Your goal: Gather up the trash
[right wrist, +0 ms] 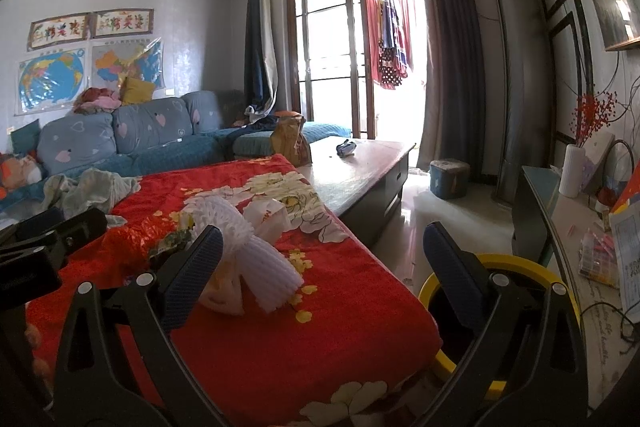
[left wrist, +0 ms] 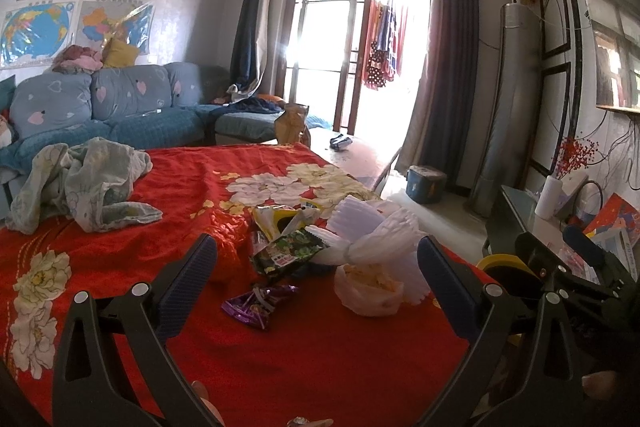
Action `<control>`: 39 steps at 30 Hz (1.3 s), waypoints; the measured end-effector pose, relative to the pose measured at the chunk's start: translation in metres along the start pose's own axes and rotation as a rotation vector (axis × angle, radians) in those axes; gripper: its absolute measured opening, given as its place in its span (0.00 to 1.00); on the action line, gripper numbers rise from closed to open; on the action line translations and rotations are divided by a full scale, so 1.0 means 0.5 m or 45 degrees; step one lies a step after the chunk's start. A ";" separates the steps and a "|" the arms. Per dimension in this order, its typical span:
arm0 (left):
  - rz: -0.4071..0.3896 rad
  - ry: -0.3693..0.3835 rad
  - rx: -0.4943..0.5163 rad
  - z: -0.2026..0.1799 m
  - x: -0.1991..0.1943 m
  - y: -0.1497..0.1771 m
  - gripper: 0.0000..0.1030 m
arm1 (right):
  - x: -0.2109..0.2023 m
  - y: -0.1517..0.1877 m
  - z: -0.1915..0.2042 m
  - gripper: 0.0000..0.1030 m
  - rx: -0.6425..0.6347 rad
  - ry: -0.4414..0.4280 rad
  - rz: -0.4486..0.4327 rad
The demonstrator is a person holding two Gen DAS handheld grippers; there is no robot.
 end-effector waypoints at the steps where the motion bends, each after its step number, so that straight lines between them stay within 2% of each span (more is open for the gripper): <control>1: 0.000 0.000 0.000 0.001 -0.001 0.001 0.94 | 0.000 0.000 0.000 0.90 0.001 -0.001 0.001; 5: 0.004 0.013 -0.003 -0.001 -0.002 0.003 0.94 | 0.001 0.003 0.002 0.90 -0.005 -0.006 0.008; 9: 0.045 0.095 -0.033 -0.004 0.012 0.012 0.94 | 0.008 0.016 0.005 0.90 -0.011 -0.015 0.052; 11: 0.052 0.102 -0.032 0.001 0.021 0.014 0.94 | 0.016 0.020 0.001 0.90 -0.008 -0.033 0.076; 16: 0.052 0.054 -0.065 0.043 0.047 0.003 0.94 | 0.043 0.018 0.022 0.90 -0.014 -0.124 0.133; 24: 0.008 -0.095 -0.141 0.145 0.064 -0.032 0.94 | 0.094 0.013 0.099 0.90 -0.060 -0.292 0.223; 30: -0.018 -0.185 -0.193 0.229 0.067 -0.048 0.94 | 0.139 0.020 0.130 0.90 -0.031 -0.338 0.310; 36: 0.050 -0.128 -0.218 0.284 0.103 -0.034 0.94 | 0.192 0.038 0.137 0.89 0.002 -0.338 0.408; 39: 0.116 -0.068 -0.218 0.290 0.137 -0.019 0.94 | 0.219 0.049 0.134 0.79 0.021 -0.343 0.438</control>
Point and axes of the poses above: each gripper's, at about its wrist camera, not at the fingertips, and x roughly the way its jaws point, z to its left, y to its underside, the point moved 3 cm from there along x, roughly the way its jaws point, and after that the axes turned 6 degrees about -z, right-handed, at the moved point
